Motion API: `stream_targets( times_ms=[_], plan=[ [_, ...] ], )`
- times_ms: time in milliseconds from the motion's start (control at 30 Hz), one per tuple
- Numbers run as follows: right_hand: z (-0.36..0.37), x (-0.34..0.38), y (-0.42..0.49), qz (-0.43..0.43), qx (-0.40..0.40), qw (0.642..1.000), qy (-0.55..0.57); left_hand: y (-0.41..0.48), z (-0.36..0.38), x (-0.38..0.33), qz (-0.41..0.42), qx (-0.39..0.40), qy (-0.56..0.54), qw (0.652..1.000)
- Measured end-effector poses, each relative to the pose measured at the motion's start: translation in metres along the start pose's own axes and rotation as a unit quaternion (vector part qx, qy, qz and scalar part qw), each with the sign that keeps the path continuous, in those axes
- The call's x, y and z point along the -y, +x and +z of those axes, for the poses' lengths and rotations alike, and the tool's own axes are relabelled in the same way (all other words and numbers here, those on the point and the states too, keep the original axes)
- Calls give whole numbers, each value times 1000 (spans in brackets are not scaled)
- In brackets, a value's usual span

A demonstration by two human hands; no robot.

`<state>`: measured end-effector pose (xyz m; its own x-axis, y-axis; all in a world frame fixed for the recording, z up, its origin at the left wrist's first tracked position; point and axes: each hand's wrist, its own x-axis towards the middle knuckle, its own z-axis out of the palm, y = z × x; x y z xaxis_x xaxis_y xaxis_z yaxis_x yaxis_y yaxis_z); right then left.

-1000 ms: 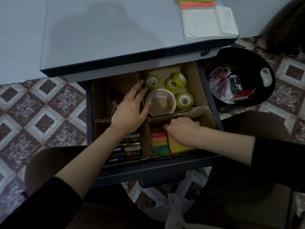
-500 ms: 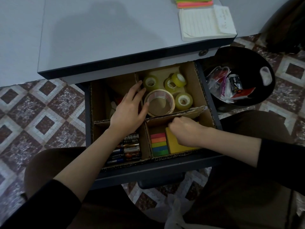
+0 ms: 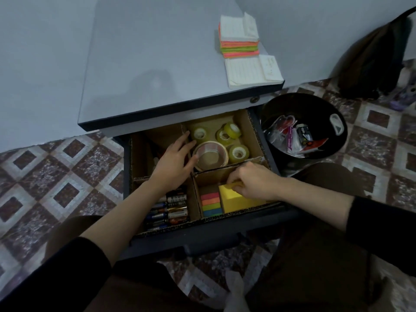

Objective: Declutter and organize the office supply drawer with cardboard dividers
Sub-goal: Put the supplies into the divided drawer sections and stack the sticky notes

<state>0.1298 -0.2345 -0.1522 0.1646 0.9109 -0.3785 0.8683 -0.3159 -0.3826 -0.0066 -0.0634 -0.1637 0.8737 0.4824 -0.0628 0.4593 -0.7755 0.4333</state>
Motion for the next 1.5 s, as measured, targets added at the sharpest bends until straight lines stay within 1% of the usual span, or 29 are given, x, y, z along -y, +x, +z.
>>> stream_targets(
  times_ms=[67, 133, 300, 433, 567, 633, 733, 800, 867, 933, 967, 1133, 1233, 1300, 1400, 1500],
  plan=[
    [-9, -2, -6, -9, -25, 999, 20, -3, -6, -9, 6, -11, 31, 999],
    [-19, -2, -12, -13, -39, 998, 39, -6, -12, -21, 29, -31, 46, 998],
    [-56, -9, -23, -29, -112, 987, 113, -5, -31, -46, 69, -56, 21, 996],
    [-99, -22, -24, -20, -210, 963, 170, 16, -58, -68, 105, -88, -22, 990],
    [-145, -38, -16, 17, -308, 930, 198, 58, -89, -97, 146, -148, -33, 978],
    [-163, -47, -9, 39, -339, 919, 196, 81, -100, -111, 141, -131, -16, 981],
    [-179, -61, 0, 69, -363, 908, 199, 113, -107, -127, 155, -49, 47, 986],
    [-184, -70, 5, 86, -357, 911, 186, 127, -110, -136, 152, 13, 78, 985],
    [-186, -77, 9, 96, -345, 918, 173, 135, -110, -141, 132, 70, 88, 985],
    [-189, -82, 12, 102, -338, 920, 173, 141, -107, -142, 121, 104, 98, 982],
    [-191, -85, 14, 104, -338, 919, 174, 142, -106, -141, 123, 108, 103, 981],
    [-212, -93, 24, 109, -348, 916, 168, 143, -102, -132, 123, 62, 119, 983],
    [-228, -92, 31, 110, -335, 921, 163, 134, -102, -123, 118, 45, 117, 985],
    [-239, -87, 39, 107, -306, 935, 144, 124, -105, -111, 106, 31, 111, 988],
    [-253, -79, 57, 115, -234, 961, 93, 105, -110, -88, 112, 10, 93, 989],
    [-262, -73, 75, 132, -177, 973, 74, 87, -115, -75, 105, 3, 75, 992]
  ],
)
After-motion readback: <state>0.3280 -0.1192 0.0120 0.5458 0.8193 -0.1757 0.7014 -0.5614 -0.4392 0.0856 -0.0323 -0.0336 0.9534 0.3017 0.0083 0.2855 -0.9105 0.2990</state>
